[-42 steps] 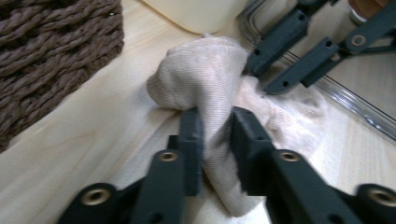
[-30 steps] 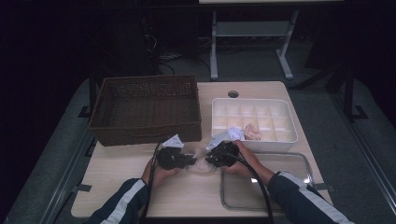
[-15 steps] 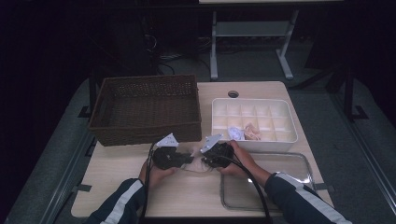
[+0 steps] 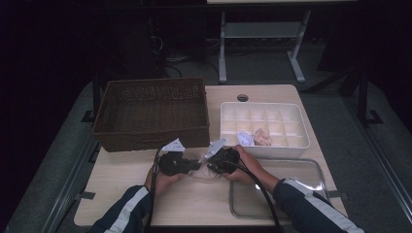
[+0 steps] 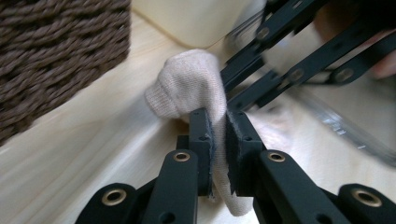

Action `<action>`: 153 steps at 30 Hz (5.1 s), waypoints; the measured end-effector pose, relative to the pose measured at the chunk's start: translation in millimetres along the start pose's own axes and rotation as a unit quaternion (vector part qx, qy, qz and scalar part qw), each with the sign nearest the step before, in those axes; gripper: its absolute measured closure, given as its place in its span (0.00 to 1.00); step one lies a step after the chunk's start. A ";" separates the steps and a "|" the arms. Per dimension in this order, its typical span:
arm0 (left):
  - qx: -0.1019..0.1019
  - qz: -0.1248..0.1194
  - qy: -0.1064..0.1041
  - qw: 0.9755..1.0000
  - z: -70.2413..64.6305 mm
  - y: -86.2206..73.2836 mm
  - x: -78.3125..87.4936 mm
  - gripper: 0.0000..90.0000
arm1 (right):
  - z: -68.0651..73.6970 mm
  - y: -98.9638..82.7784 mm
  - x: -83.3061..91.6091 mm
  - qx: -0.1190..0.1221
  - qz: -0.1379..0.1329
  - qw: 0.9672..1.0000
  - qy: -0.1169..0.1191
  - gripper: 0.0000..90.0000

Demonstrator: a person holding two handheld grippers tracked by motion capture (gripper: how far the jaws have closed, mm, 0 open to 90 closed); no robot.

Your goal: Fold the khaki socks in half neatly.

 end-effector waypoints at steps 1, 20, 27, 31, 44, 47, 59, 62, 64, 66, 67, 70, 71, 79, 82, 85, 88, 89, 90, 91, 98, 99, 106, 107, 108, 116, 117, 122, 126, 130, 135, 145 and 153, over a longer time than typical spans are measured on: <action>-0.004 0.000 -0.003 1.000 -2.2 1.1 0.1 0.91 | 0.3 0.5 -0.6 0.007 0.000 1.000 -0.003 0.88; 0.003 -0.020 0.015 1.000 0.1 9.9 0.2 0.92 | -10.8 -2.3 21.6 -0.031 -0.050 0.998 0.014 0.70; -0.010 -0.025 0.017 0.999 -6.4 14.8 -4.6 0.92 | -6.9 -13.1 7.8 -0.027 -0.015 0.999 0.022 0.84; -0.027 -0.022 0.026 0.999 -9.2 16.5 -13.1 0.91 | -6.0 -12.0 5.8 -0.039 -0.021 0.999 0.018 0.85; -0.058 0.004 0.049 0.997 -13.3 9.0 -23.2 0.91 | -14.2 -12.3 18.4 -0.047 -0.040 0.998 0.018 0.64; -0.063 0.008 0.051 0.997 -13.1 8.7 -23.6 0.91 | -18.4 -1.2 35.0 -0.057 -0.074 0.996 0.011 0.67; -0.092 0.021 0.062 0.994 -15.0 7.9 -24.4 0.91 | -25.4 10.9 19.3 -0.099 -0.099 0.990 0.008 0.72; -0.091 0.020 0.060 0.994 -15.1 8.0 -24.7 0.91 | -24.1 13.5 23.0 -0.091 -0.105 0.990 0.010 0.73; -0.092 0.020 0.060 0.994 -15.5 7.9 -24.8 0.91 | -25.1 11.1 20.1 -0.083 -0.097 0.992 0.005 0.74; -0.095 0.020 0.061 0.993 -15.7 7.7 -24.9 0.91 | -26.1 6.6 15.0 -0.078 -0.082 0.994 0.003 0.78; -0.095 0.019 0.060 0.993 -16.0 7.8 -24.9 0.90 | -25.0 6.1 14.0 -0.083 -0.079 0.993 0.008 0.79; -0.096 0.018 0.054 0.994 -16.6 7.5 -23.7 0.88 | -23.4 2.8 11.0 -0.085 -0.067 0.994 0.009 0.81; -0.096 0.021 0.051 0.994 -16.9 7.3 -21.8 0.86 | -23.7 1.1 10.6 -0.076 -0.062 0.995 0.006 0.81; -0.019 -0.041 0.065 0.997 -8.2 16.4 16.0 0.65 | -19.9 -9.5 11.1 -0.065 -0.050 0.997 -0.005 0.83; -0.002 -0.018 0.059 0.998 -5.2 4.4 10.9 0.62 | -18.0 -8.5 11.0 -0.065 -0.052 0.997 -0.009 0.83; -0.013 0.001 0.049 0.999 -13.2 -1.7 -2.3 0.61 | -18.2 -9.0 10.9 -0.067 -0.052 0.996 -0.010 0.83; -0.028 0.012 0.058 0.998 -18.9 -2.1 -16.7 0.54 | -18.2 -9.9 11.3 -0.062 -0.051 0.997 -0.013 0.86; -0.037 0.016 0.058 0.998 -19.9 -2.3 -20.8 0.51 | -16.8 -9.9 10.9 -0.066 -0.051 0.996 -0.015 0.87; -0.039 0.016 0.064 0.997 -21.2 -2.1 -24.7 0.49 | -15.9 -9.8 10.6 -0.066 -0.051 0.996 -0.016 0.88; -0.043 0.017 0.069 0.997 -21.4 -1.7 -26.4 0.47 | -15.7 -10.2 10.7 -0.062 -0.048 0.997 -0.019 0.89; -0.036 0.036 0.102 0.993 -15.2 -5.3 -38.3 0.33 | -15.7 -12.8 9.8 -0.062 -0.044 0.997 -0.026 0.92; -0.034 0.041 0.102 0.993 -13.3 -5.8 -39.2 0.32 | -15.5 -13.1 10.0 -0.061 -0.041 0.997 -0.026 0.92; -0.045 0.037 0.114 0.992 -16.2 -2.1 -46.2 0.31 | -17.1 -19.3 11.0 -0.067 -0.030 0.997 -0.024 0.93; -0.032 0.044 0.106 0.993 -14.7 -3.7 -46.4 0.31 | -18.3 -20.2 10.9 -0.062 -0.029 0.997 -0.025 0.93; -0.033 0.044 0.098 0.994 -15.5 -3.5 -46.5 0.32 | -17.8 -20.7 11.2 -0.066 -0.030 0.997 -0.022 0.92; -0.038 0.044 0.058 0.997 -25.2 -3.4 -42.7 0.64 | -20.4 -19.2 24.3 -0.067 -0.044 0.996 -0.024 0.83; -0.038 0.044 0.058 0.997 -25.2 -3.4 -42.7 0.67 | -20.4 -19.2 24.3 -0.067 -0.044 0.996 -0.024 0.83; -0.063 0.058 0.065 0.994 -29.8 -6.2 -36.0 0.71 | -20.2 -14.7 42.1 -0.084 -0.070 0.994 -0.008 0.66; -0.056 0.062 0.061 0.995 -32.6 -9.3 -32.4 0.71 | -2.6 -5.9 47.0 -0.075 -0.092 0.993 0.028 0.55; -0.070 0.069 0.067 0.993 -34.4 -13.4 -27.2 0.71 | 6.9 -3.1 40.9 -0.071 -0.087 0.993 0.042 0.48; -0.069 0.061 0.051 0.994 -39.6 -21.3 -19.3 0.70 | 12.2 -6.8 23.8 -0.073 -0.074 0.991 0.084 0.38; -0.108 0.050 0.018 0.993 -42.2 -26.3 -14.2 0.69 | 13.9 -7.4 15.1 -0.075 -0.083 0.980 0.166 0.43; -0.115 0.050 0.015 0.992 -38.5 -26.1 -10.6 0.56 | 22.5 -7.1 13.1 -0.055 -0.076 0.975 0.202 0.74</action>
Point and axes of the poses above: each handheld gripper's, and its own axes: x roughly backward along the jaws, y roughly out of its top, z roughly to its left, the point moved 10 cm from there along -x, roughly forward along the jaws, and after that the axes turned 4 degrees about -z, right-handed, at the moved point
